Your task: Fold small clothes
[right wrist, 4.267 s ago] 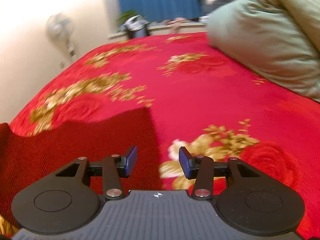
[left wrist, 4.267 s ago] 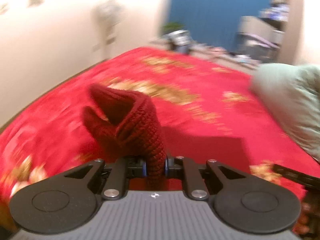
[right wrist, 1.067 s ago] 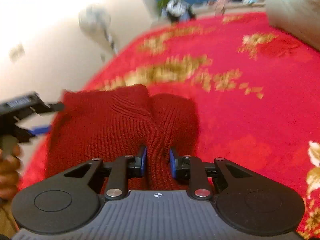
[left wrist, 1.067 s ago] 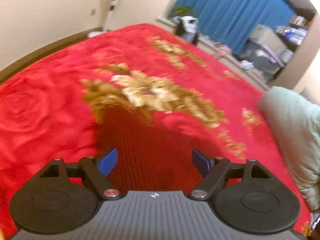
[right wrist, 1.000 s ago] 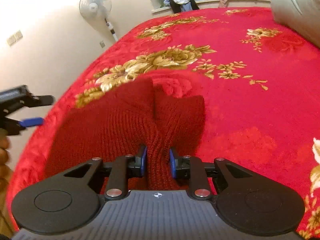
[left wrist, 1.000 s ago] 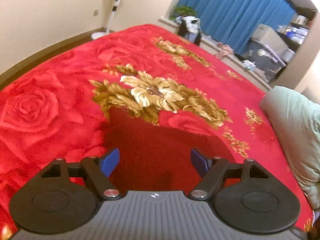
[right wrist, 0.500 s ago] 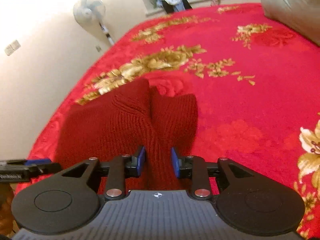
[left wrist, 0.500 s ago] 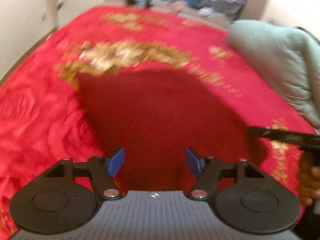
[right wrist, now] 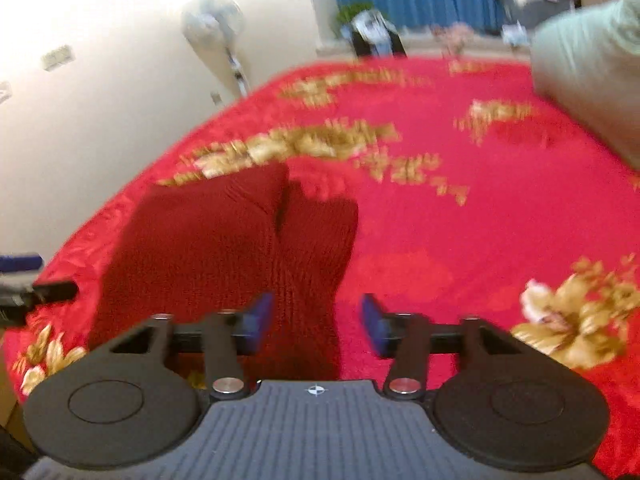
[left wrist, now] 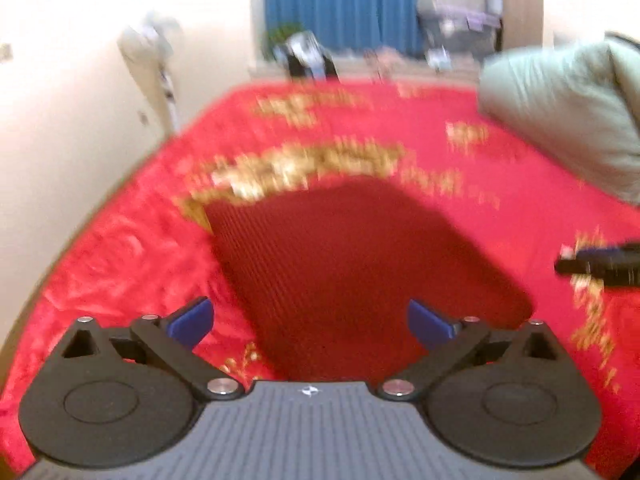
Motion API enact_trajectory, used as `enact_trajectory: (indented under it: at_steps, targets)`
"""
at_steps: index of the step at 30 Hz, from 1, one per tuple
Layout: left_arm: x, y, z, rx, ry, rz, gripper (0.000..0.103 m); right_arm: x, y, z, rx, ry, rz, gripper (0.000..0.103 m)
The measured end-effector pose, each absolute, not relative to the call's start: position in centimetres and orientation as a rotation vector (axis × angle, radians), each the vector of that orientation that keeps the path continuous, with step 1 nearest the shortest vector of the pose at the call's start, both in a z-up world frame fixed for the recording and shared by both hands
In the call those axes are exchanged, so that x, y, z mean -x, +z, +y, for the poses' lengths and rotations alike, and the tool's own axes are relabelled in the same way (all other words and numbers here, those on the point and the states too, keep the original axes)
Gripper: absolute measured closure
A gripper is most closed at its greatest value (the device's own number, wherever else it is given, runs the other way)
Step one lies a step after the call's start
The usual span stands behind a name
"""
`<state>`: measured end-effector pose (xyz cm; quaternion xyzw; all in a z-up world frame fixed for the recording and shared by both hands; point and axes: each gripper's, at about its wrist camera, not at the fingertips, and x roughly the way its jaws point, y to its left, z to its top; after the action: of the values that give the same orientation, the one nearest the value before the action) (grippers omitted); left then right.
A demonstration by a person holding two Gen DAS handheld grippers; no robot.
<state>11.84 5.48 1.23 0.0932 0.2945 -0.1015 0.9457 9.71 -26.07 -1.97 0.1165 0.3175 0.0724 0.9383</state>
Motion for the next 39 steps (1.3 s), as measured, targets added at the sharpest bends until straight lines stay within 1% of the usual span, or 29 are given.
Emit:
enact_trajectory:
  at_steps: [2,4,6,9,11,14,16,22,39]
  targets:
    - [-8.8,3.0,4.6,-0.188,-0.188,0.529,0.0,-7.0,-1.3,-26.5,-0.202,0.161,0.609,0.035]
    - [-5.9,4.1,3.8,-0.178,-0.16,0.464,0.0,-4.4,-0.6,-26.6,-0.188,0.181,0.569,0.032]
    - [-3.1,4.9,3.0,-0.151,-0.129,0.436,0.0,-1.9,0.2,-26.3,-0.173,0.187,0.519,0.03]
    - [0.1,4.3,1.9,-0.082,-0.09,0.439,0.0,1.1,1.2,-25.5,-0.164,0.144,0.443,0.025]
    - [1.3,2.6,1.2,-0.049,-0.058,0.458,0.0,2.2,1.1,-25.0,-0.176,0.125,0.412,0.022]
    - [1.5,-0.7,0.3,0.008,0.001,0.587,0.0,2.2,-0.6,-24.2,-0.162,0.097,0.45,0.021]
    - [1.1,-1.6,-0.5,0.037,0.03,0.652,0.0,1.6,-1.5,-23.7,-0.128,0.107,0.488,0.021]
    - [0.7,-1.5,-1.8,-0.001,0.03,0.606,0.0,0.1,-2.3,-23.3,-0.081,0.092,0.502,0.021]
    - [-0.6,-2.2,-0.6,0.039,0.05,0.637,0.0,-0.1,-3.1,-20.6,-0.05,0.188,0.497,0.021]
